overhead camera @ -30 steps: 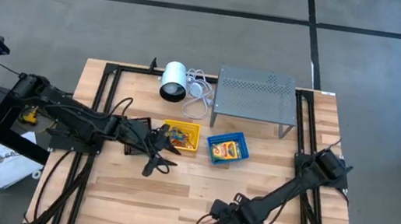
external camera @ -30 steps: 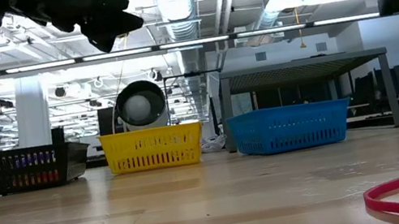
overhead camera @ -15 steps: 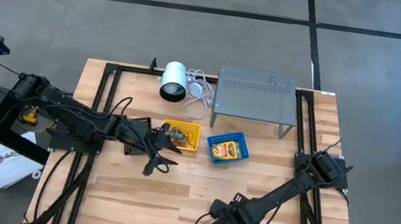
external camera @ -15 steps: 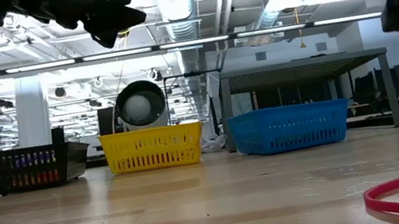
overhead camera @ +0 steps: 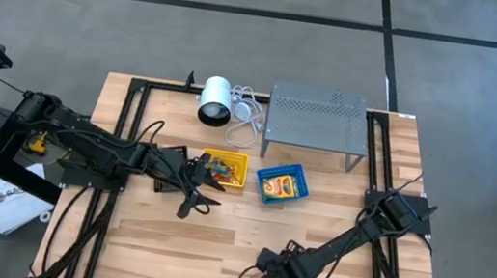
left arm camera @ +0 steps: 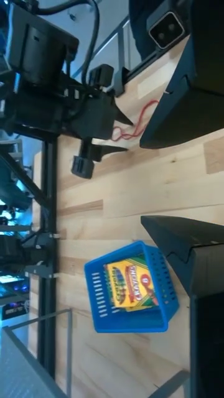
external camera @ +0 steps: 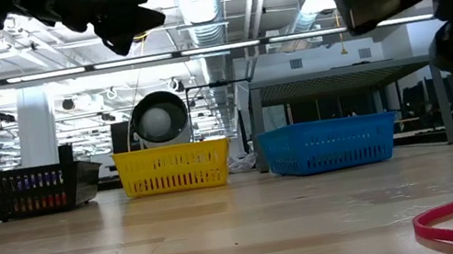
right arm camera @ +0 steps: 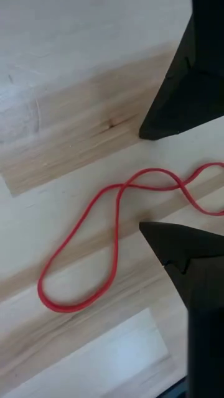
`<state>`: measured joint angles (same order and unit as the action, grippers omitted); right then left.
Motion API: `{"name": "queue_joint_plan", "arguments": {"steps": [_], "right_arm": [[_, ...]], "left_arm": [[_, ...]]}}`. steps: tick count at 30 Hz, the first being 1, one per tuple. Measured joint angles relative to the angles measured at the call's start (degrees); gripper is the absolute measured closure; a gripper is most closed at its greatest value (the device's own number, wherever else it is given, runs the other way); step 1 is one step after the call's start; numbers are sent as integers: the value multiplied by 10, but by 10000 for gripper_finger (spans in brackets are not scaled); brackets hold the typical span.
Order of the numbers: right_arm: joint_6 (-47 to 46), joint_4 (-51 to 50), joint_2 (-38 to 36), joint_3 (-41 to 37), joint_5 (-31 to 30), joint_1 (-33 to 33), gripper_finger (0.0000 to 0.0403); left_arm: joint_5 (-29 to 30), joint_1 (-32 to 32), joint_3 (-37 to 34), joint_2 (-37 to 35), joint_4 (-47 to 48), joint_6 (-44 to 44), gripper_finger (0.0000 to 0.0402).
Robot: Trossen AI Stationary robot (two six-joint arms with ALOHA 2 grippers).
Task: Pick & Place Office Desk Supplies
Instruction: Put the red rubber band into the yellow bin
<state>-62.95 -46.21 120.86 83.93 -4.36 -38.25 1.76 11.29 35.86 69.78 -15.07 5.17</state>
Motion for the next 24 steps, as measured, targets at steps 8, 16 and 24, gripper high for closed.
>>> {"name": "queue_joint_plan", "arguments": {"steps": [8, 16, 24], "right_arm": [[0, 5, 0, -14, -7, -4, 183], [4, -5, 1, -16, -6, -3, 296], [14, -3, 1, -16, -4, -3, 395]], "left_arm": [[0, 0, 0, 0, -3, 1, 219], [3, 0, 0, 0, -2, 1, 219], [2, 0, 0, 0, -2, 1, 219]]}}
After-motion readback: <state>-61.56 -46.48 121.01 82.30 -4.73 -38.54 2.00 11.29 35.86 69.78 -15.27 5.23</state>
